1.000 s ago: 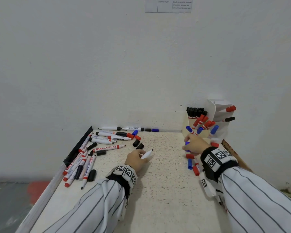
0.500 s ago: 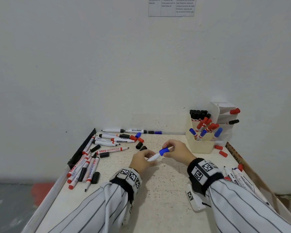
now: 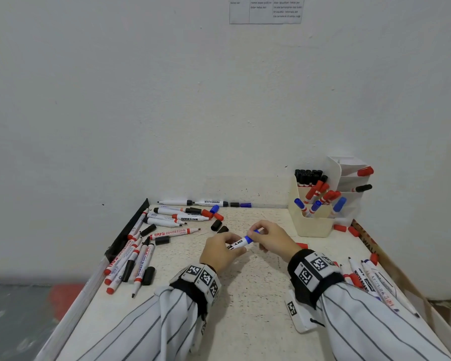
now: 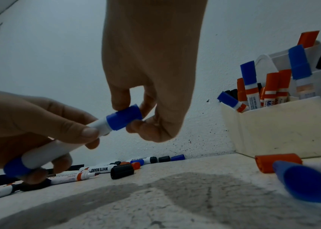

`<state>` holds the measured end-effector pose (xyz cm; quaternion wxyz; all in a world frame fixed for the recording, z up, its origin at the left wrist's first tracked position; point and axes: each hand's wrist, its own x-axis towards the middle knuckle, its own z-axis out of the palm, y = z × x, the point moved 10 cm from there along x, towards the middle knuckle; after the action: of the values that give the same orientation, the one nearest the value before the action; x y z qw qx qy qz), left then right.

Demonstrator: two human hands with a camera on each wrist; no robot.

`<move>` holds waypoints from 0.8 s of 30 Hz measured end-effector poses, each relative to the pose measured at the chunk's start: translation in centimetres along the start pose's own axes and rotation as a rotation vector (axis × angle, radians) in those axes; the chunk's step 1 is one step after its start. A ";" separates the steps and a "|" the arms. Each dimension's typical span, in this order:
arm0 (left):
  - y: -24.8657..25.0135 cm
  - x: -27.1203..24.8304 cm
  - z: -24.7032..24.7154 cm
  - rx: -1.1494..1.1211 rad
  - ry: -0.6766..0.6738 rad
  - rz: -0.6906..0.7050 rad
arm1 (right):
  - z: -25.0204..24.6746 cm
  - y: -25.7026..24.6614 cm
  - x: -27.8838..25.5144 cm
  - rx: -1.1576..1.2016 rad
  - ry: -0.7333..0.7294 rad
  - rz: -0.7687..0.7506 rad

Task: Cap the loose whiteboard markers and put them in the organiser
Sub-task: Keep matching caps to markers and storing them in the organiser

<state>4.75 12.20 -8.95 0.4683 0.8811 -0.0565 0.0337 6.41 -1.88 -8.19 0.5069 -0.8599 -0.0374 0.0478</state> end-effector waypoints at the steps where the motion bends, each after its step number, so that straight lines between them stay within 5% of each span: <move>1: 0.1 -0.1 0.0 -0.001 -0.001 0.003 | 0.2 0.1 0.0 -0.007 -0.016 0.015; 11: 1.8 0.0 1.0 0.050 -0.045 0.069 | 0.8 0.9 0.4 0.142 0.003 0.184; 18: 1.9 0.3 0.8 -0.012 -0.057 0.047 | -1.0 -0.3 0.6 0.191 0.162 0.026; 24: 2.9 0.1 0.8 0.043 -0.071 0.082 | -0.3 -0.3 0.7 0.118 0.138 0.099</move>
<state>4.44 9.92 -6.96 0.4453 0.8885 -0.1084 0.0229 7.16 -1.92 -7.80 0.5549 -0.8307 0.0429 0.0155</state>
